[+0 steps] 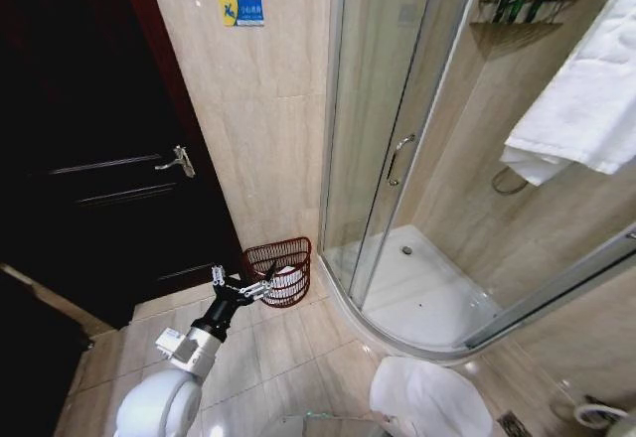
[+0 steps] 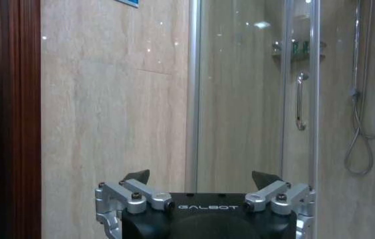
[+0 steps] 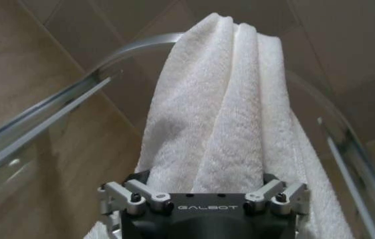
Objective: Discard the used towel into the hamper.
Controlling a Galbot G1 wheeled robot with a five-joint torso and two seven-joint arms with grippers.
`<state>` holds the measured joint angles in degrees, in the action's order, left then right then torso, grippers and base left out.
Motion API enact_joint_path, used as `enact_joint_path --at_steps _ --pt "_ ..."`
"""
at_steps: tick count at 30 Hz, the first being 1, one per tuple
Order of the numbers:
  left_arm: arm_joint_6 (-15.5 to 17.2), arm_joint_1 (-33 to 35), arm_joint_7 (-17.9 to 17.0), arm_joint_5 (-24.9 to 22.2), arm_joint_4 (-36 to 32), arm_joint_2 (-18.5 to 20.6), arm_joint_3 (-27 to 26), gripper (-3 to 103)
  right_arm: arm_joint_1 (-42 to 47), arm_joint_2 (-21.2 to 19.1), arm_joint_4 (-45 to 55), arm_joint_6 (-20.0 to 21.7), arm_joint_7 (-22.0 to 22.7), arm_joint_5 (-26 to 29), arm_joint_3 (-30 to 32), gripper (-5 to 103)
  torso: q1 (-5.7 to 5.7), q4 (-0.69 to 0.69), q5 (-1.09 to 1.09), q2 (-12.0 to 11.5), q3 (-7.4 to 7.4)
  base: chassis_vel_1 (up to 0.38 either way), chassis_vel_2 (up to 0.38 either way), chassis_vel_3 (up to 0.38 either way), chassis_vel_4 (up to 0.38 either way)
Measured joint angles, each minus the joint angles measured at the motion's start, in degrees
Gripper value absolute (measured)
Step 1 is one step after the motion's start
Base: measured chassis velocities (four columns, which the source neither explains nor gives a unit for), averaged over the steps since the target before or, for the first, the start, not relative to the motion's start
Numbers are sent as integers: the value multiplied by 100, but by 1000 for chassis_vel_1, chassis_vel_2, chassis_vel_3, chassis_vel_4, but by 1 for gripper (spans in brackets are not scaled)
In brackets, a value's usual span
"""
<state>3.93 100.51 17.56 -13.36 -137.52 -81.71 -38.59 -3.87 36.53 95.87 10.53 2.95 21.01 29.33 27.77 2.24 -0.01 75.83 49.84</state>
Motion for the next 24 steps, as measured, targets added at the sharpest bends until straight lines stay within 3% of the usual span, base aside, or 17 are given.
enact_joint_path --at_steps 4,6,8,14,16,17,18,24 --pt "0 0 0 0 0 0 0 100 28 -37 -26 -52 -61 10 44 92 0 0 0 0 0 0 0 0 0" --pt "0 0 0 0 0 0 0 100 46 -76 -35 -89 -87 145 77 75 0 0 0 0 0 0 0 0 0" --pt "0 0 0 0 0 0 0 100 56 -87 -32 -138 -95 221 84 75 0 0 0 0 0 0 0 0 0" --pt "0 0 0 0 0 0 0 100 364 -262 34 -359 -230 494 260 48 0 -1 0 0 0 0 0 0 0" --pt "0 0 0 0 0 0 0 100 405 -288 54 -361 -239 551 293 48 0 -1 0 0 0 0 0 0 0" --pt "0 0 0 0 0 0 0 100 447 -323 80 -362 -251 614 329 37 0 0 1 0 0 0 0 0 0" --pt "0 0 0 0 0 0 0 100 463 -342 89 -364 -260 637 346 37 0 0 1 0 0 0 0 0 0" --pt "0 0 0 0 0 0 0 100 499 -391 133 -389 -265 797 378 12 0 0 0 0 0 0 0 0 0"
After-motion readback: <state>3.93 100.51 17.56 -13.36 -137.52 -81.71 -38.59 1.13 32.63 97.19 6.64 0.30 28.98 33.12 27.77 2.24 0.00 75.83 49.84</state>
